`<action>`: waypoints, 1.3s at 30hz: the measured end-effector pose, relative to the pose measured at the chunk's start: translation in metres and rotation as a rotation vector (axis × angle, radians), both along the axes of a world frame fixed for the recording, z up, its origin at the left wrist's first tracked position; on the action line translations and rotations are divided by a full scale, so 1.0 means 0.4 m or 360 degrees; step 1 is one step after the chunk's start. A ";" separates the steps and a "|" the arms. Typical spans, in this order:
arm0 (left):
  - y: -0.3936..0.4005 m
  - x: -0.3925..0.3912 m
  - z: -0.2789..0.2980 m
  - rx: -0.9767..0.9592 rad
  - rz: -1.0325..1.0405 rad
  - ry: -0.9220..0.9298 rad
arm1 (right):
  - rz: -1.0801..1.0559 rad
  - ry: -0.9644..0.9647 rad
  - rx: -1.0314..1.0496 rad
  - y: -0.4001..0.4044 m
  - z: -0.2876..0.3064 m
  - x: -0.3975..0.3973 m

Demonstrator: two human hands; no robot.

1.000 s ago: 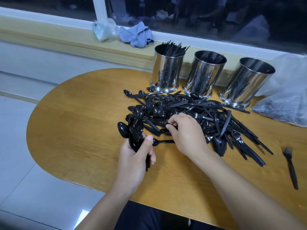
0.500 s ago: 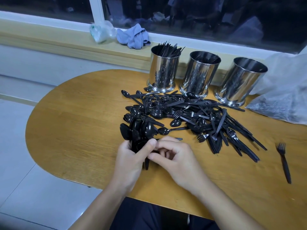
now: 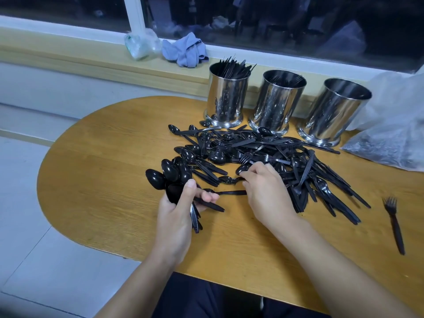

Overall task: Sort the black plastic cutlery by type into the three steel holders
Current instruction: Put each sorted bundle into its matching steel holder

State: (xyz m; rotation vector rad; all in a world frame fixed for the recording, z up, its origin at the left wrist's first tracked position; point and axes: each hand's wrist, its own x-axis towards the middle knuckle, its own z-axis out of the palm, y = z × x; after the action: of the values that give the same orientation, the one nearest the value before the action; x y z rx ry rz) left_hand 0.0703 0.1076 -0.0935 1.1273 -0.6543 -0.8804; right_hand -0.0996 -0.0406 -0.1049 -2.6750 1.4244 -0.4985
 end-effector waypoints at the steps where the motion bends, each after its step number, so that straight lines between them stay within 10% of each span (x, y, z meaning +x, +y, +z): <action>1: 0.000 0.000 0.001 0.0006 0.0007 -0.0006 | -0.0002 0.0015 -0.0004 -0.002 -0.001 0.001; 25: 0.009 0.004 -0.009 0.0125 -0.0045 -0.0225 | 0.0236 -0.0281 0.0202 0.069 -0.004 -0.010; 33: -0.011 -0.081 0.018 0.0104 -0.0148 -0.0170 | 0.0055 -0.1421 0.0982 0.168 0.084 -0.070; 39: -0.038 -0.174 0.022 0.0055 -0.0233 -0.0069 | 0.0187 -0.1330 0.0731 0.218 0.095 -0.106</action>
State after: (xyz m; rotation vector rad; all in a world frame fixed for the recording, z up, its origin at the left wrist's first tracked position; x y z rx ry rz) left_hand 0.0006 0.0924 -0.0848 1.1430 -0.7675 -0.9975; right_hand -0.1421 0.0467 -0.0669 -1.8184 0.9615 -0.9765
